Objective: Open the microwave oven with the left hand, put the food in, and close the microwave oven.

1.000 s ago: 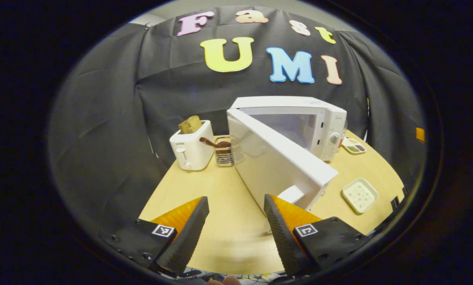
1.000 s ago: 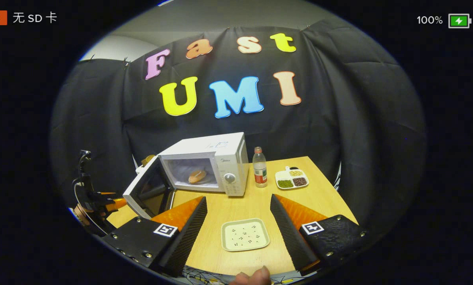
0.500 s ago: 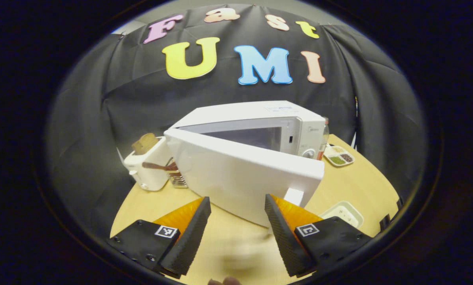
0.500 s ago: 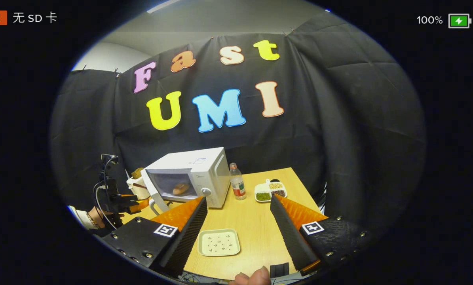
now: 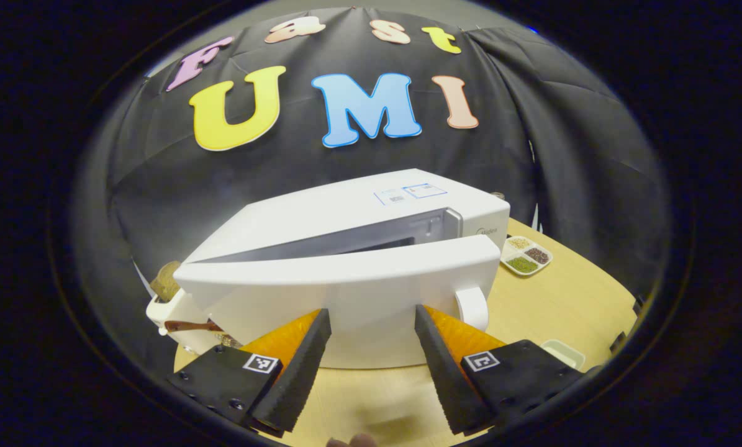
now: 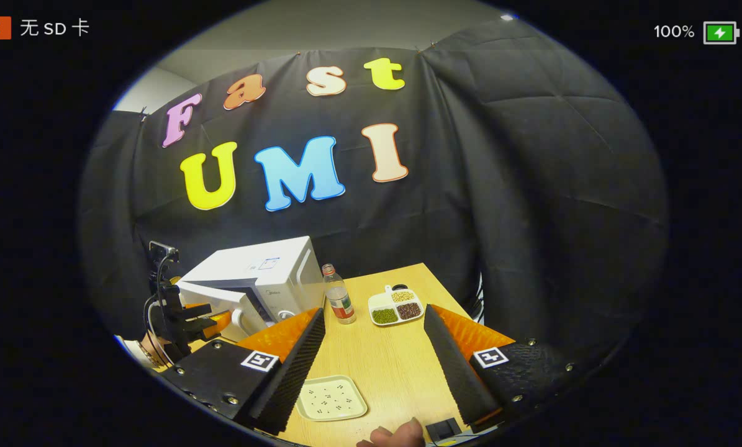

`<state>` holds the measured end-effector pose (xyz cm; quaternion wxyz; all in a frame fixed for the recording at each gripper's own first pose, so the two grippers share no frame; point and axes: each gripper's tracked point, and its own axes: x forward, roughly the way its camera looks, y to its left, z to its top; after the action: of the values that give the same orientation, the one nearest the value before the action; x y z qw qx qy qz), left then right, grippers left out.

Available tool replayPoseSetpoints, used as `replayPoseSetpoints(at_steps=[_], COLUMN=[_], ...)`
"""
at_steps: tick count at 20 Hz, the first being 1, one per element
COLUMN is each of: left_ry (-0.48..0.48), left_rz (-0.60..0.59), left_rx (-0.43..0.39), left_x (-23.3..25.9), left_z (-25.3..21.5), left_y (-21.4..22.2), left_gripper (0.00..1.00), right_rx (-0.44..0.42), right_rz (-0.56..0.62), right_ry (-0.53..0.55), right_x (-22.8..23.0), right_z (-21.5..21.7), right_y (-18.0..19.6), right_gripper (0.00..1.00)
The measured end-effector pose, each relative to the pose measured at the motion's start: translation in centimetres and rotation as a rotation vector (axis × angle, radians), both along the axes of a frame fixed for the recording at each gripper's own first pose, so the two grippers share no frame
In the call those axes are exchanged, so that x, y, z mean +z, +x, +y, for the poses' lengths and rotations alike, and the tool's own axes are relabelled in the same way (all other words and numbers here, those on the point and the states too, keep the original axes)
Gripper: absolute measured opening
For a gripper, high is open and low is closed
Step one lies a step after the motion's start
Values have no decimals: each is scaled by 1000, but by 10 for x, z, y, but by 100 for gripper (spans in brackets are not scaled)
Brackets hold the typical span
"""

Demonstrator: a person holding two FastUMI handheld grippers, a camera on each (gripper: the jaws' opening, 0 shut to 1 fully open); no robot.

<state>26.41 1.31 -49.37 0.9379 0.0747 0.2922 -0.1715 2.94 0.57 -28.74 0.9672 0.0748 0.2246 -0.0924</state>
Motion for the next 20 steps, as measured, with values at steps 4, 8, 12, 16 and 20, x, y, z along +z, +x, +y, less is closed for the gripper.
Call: replayPoseSetpoints(at_steps=[4, 8, 12, 16, 20], left_ry=[-8, -51, -92, -88, -99], left_rz=[-21, 5, 13, 23, 39], left_rx=[-11, 21, 60, 98, 118], left_x=[-2, -9, -7, -7, -7], left_z=[-15, -24, -24, -23, -23], left_y=[20, 22, 22, 24, 24], left_gripper=[93, 94, 92, 92, 90], right_rx=[-50, -85, -79, -68, -68], right_rz=[34, 58, 70, 60, 60], right_ry=[-30, 4, -1, 4, 13], right_x=[-8, -15, -19, -15, -15], right_z=[-3, 2, 5, 8, 8], right_y=[5, 8, 7, -1, -14], right_gripper=[98, 98, 98, 98, 98])
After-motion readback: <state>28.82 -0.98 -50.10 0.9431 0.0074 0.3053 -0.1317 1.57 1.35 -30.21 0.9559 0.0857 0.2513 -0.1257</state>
